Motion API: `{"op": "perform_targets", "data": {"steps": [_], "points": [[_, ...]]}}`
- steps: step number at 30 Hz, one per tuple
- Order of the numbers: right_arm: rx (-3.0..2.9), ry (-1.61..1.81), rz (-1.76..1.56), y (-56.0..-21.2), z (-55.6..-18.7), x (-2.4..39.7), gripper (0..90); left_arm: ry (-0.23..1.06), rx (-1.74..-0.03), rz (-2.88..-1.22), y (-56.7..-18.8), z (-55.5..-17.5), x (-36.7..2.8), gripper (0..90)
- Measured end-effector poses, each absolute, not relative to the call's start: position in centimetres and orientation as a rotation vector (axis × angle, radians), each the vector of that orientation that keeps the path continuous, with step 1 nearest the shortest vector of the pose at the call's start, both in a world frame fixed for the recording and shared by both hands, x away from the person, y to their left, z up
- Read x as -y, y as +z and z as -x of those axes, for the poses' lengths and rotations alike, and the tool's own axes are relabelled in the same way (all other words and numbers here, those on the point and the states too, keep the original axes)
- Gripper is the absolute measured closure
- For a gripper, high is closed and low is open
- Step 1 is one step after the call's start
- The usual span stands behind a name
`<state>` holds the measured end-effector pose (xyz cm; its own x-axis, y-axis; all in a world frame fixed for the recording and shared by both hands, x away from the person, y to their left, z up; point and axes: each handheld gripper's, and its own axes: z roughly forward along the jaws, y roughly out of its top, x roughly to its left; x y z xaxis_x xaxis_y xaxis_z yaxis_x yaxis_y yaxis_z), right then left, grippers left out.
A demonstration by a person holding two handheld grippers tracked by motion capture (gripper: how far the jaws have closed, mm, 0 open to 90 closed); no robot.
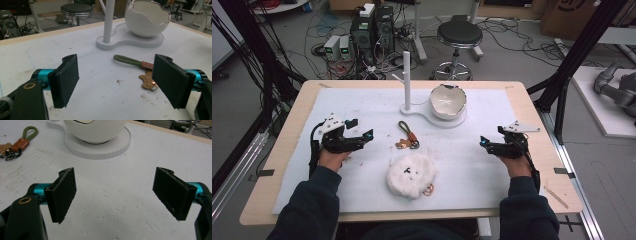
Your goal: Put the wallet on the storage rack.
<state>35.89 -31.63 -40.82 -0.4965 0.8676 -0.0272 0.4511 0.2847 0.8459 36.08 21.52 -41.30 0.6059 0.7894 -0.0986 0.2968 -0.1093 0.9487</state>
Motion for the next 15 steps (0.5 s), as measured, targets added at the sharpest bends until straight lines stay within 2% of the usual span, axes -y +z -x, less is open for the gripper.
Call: {"op": "perform_targets", "data": {"steps": [9,11,15], "points": [[-2.071,1.127,-1.187,-41.0,-35.9,31.8,19.4,0.519,-0.925,-1.686,-41.5,-36.2,-21.4,22.0],[-2.075,1.134,-1.188,-41.0,-36.0,31.9,19.4,0.492,-0.916,-1.695,-41.6,-36.2,-21.2,26.6],[-2.075,1.138,-1.186,-41.0,-36.0,31.9,19.5,0.412,-0.879,-1.756,-42.2,-36.0,-19.9,28.2]]}}
